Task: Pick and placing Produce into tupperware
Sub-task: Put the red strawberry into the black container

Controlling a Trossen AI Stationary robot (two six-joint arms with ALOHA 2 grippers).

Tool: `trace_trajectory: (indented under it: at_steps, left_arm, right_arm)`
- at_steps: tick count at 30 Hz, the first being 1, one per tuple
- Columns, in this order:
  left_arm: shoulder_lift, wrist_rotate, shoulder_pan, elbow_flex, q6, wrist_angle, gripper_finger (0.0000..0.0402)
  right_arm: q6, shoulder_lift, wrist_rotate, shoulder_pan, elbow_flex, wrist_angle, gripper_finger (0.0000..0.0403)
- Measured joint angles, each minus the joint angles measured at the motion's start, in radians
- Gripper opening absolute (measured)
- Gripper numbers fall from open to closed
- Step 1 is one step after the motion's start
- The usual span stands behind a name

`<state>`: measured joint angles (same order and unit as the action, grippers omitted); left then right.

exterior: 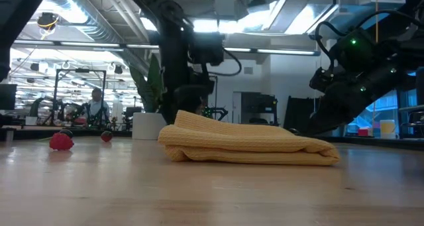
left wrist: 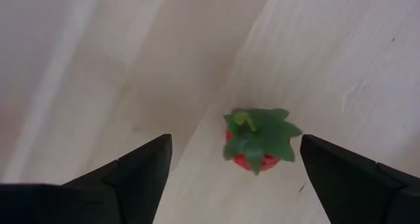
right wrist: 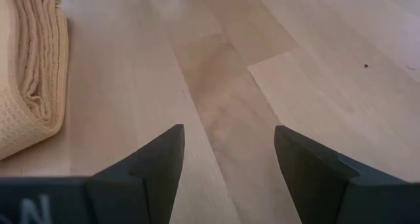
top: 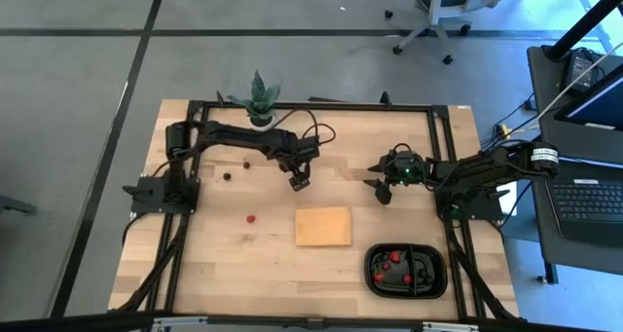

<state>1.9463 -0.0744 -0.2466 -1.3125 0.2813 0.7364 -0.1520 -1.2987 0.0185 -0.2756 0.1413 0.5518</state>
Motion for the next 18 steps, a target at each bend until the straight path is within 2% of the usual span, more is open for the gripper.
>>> trace_trajectory:
  at_steps: [4,10,18]
  left_arm:
    - [0.044,0.037,0.000,-0.002,0.000,-0.007,0.0328]
    - [0.063,0.034,0.006,-0.004,0.001,-0.015,0.0325]
    - [0.063,0.032,0.006,-0.002,0.000,-0.030,0.0294]
  right_arm:
    - [0.000,0.000,0.000,0.000,0.000,0.000,0.0237]
    - [0.001,0.000,0.000,0.000,0.000,0.000,0.0237]
    - [0.003,0.000,0.000,0.000,0.000,0.000,0.0237]
